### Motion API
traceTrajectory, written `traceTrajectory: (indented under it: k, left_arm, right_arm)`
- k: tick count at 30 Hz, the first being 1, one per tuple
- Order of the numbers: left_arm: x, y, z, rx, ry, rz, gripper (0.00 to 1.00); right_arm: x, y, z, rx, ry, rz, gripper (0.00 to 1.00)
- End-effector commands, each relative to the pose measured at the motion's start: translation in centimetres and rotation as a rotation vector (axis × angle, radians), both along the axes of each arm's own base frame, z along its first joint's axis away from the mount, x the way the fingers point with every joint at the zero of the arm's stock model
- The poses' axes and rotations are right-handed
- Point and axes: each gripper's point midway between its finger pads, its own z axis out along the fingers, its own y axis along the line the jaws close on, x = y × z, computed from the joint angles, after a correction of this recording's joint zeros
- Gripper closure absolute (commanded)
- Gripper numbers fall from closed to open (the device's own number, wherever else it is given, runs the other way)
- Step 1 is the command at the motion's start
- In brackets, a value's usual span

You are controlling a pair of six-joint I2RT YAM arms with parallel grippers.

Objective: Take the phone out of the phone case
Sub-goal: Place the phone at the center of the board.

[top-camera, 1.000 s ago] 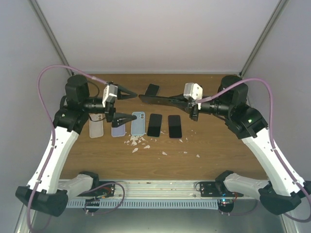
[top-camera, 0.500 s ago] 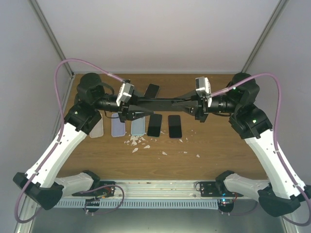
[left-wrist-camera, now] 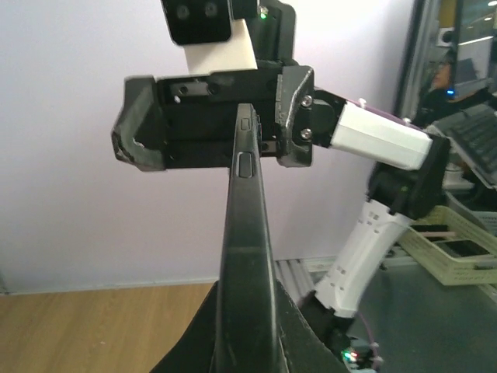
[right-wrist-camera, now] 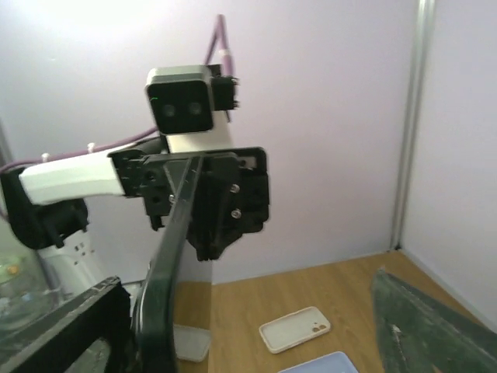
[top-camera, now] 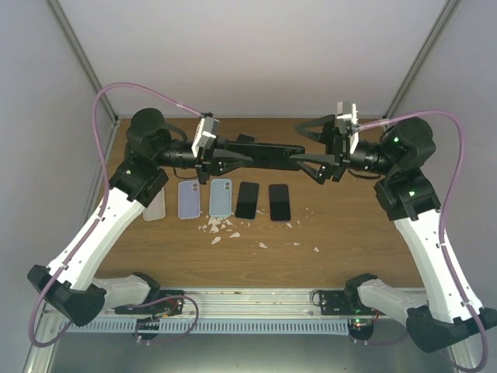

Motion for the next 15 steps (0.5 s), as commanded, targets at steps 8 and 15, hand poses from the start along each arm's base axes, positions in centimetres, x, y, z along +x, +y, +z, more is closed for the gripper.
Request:
traceTrajectory:
  k: [8, 15]
  left_arm:
    - [7.7, -1.0, 0.3, 0.114, -0.222, 0.449, 1.00]
    - [9.8, -4.0, -2.8, 0.375, -0.621, 0.803, 1.00]
  right_arm:
    - [7.1, -5.3, -2.3, 0.150, 0.410, -0.397, 0.00]
    - [8.7, -5.8, -6.6, 0.171, 0.649, -0.436, 0.03]
